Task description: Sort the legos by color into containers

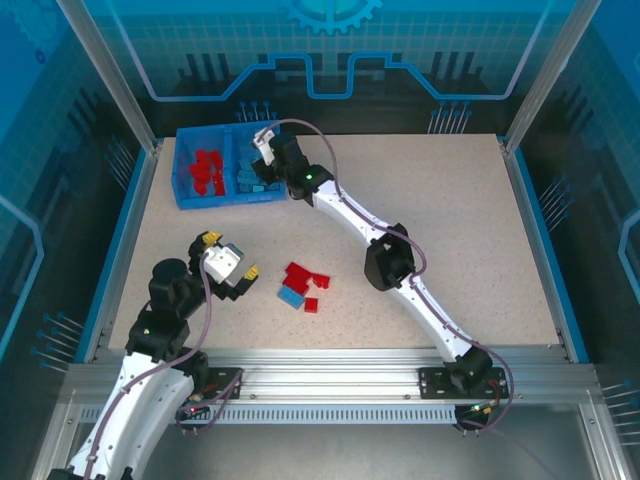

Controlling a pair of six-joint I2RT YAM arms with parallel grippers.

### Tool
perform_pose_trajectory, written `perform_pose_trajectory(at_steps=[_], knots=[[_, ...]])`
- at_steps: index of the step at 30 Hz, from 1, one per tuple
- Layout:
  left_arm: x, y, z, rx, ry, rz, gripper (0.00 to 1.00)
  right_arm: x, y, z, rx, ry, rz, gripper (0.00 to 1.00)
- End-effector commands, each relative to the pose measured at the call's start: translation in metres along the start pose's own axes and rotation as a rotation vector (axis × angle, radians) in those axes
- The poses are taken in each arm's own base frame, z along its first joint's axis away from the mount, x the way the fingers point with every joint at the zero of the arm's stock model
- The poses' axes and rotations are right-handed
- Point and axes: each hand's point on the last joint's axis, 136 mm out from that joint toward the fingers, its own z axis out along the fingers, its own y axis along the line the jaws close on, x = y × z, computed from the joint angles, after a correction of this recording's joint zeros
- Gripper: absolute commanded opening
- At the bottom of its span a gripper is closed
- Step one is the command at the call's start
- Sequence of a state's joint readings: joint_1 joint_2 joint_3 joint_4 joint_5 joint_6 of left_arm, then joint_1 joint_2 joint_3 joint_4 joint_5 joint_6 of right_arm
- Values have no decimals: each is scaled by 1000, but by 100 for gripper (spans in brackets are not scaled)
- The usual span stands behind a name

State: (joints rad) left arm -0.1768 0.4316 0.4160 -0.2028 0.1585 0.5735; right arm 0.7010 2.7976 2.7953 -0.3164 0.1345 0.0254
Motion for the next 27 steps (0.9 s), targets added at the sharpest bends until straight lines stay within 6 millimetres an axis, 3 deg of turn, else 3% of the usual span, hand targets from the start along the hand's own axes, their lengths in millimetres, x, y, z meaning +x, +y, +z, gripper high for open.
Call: perform_pose_trajectory(at_steps=[1,5,7,12,14,19,24,27], knots=[[-6,-5,1,28,-37,-19,99,-69,-13,-16,25,-236,20,43],[-4,-5,2,23,-32,-17,99,-84,-21,-25,43,-269,46,76],[-3,-5,2,23,-32,-15,99,-92,-19,-32,32,-274,43,84],[2,-6,5,29,-15,-17,99,-118,-16,-68,-19,-228,70,87],[3,-7,7,34,-8,-21,99,-126,-10,-92,-74,-176,79,91],[5,-12,14,71,1,-63,99,-125,-7,-166,-218,-22,119,94],[-6,-10,29,150,92,-293,99,-85,-15,-241,-310,47,175,98],[-19,-8,42,197,213,-539,99,-44,-28,-285,-259,91,207,100]])
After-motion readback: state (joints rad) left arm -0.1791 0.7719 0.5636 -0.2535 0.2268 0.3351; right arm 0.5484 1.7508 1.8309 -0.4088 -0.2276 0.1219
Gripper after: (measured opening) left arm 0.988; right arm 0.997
